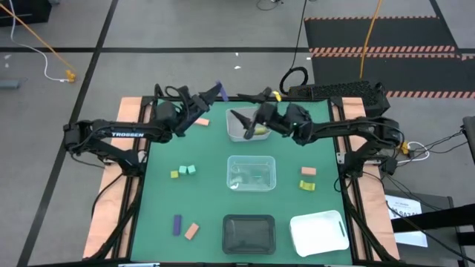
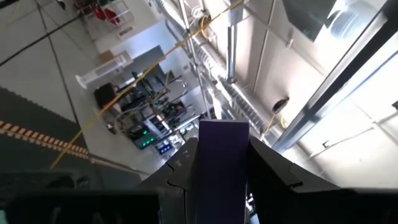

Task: Sort & place blocks by color
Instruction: Put the top left violet block into the transparent bin

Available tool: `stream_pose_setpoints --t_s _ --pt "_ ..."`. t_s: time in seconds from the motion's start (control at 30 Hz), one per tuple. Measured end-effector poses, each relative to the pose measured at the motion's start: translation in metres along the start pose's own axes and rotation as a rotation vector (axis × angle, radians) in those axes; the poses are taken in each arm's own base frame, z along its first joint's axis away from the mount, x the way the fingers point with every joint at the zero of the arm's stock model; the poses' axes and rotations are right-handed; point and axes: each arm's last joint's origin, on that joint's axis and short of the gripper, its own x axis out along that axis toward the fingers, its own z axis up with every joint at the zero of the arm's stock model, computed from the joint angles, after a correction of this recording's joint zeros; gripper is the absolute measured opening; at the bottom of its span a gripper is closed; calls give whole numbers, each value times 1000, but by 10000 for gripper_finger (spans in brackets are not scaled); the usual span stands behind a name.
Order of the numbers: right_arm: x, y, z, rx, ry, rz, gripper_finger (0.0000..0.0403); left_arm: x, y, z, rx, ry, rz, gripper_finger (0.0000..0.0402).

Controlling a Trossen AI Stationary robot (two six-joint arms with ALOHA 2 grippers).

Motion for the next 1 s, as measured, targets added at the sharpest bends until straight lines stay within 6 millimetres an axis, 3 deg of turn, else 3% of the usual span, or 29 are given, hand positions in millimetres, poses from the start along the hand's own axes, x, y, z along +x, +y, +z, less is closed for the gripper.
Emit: stream_pose_setpoints --t_s 0.23,0.5,1.0 --pt "24 12 -7 -103 51 -72 267 -2 -4 -5 -4 20 -16 103" --pt "28 19 -12 -84 71 -102 262 -3 -6 -8 15 49 -32 103" --pt "27 23 -10 -165 78 -126 126 -4 -4 -9 1 62 -11 103"
